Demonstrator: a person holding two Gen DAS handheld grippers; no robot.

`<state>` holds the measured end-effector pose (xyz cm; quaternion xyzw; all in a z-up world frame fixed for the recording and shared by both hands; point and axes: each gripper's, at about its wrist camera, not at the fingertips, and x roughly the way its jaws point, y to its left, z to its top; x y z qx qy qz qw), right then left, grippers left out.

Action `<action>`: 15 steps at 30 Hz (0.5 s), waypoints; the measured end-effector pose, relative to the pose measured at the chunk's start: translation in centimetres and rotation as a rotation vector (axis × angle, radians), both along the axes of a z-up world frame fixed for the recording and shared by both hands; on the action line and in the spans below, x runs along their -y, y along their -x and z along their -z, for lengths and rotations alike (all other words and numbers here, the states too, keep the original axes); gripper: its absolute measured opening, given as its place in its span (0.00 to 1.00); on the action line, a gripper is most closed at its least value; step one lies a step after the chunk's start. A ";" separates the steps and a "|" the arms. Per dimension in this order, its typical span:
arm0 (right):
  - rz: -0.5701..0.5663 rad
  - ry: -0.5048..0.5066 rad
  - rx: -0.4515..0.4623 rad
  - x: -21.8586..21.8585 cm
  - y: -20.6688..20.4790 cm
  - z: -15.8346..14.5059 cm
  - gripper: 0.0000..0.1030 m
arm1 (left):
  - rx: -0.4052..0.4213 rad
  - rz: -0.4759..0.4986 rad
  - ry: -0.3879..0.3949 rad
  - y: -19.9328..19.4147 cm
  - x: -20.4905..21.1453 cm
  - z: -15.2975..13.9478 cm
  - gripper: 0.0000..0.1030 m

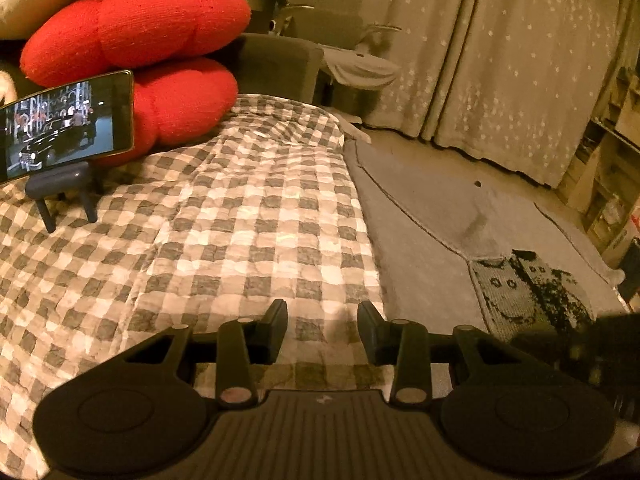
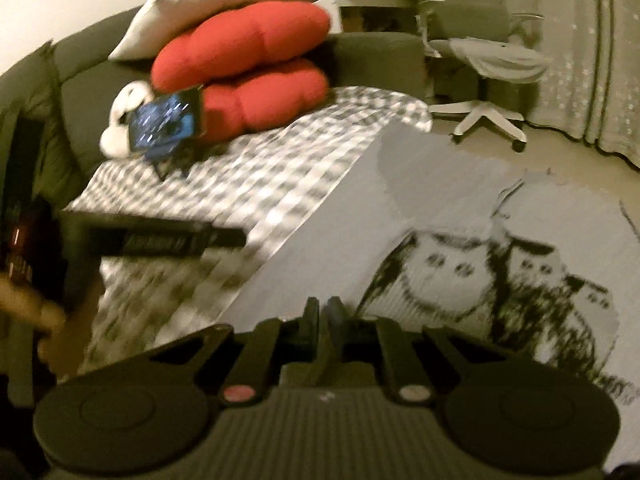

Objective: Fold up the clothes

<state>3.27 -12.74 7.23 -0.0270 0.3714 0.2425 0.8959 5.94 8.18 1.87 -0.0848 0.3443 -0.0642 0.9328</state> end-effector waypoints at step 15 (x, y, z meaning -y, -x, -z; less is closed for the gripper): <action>-0.002 -0.007 -0.019 0.0 9.5 1.3 0.09 | 0.005 0.126 -0.021 0.8 2.3 -0.1 0.36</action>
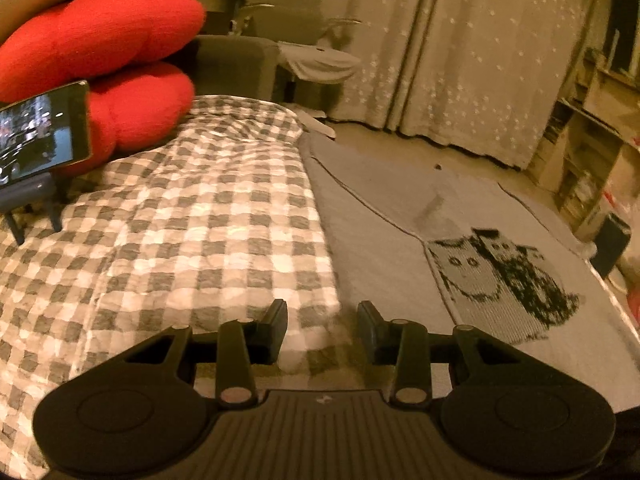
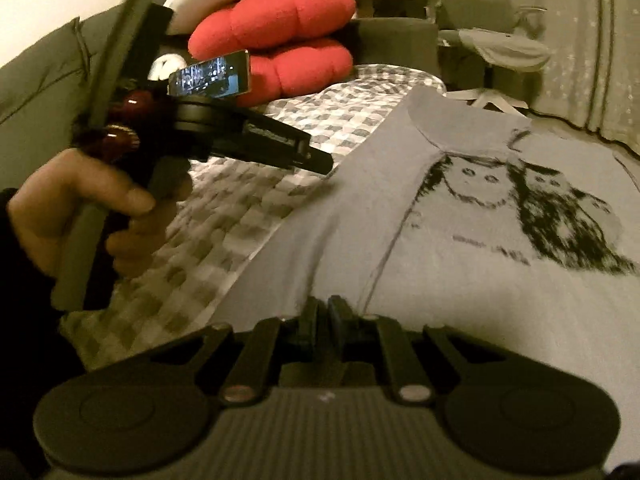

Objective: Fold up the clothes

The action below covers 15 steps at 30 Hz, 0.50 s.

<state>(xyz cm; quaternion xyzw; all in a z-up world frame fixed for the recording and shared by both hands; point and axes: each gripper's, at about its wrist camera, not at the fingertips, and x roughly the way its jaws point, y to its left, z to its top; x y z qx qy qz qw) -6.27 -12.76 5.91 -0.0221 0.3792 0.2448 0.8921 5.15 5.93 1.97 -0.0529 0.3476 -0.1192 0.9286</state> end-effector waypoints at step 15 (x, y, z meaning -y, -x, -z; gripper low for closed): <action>0.041 0.014 0.112 -0.5 7.8 -0.7 0.31 | -0.011 0.039 -0.091 0.3 1.4 0.5 0.36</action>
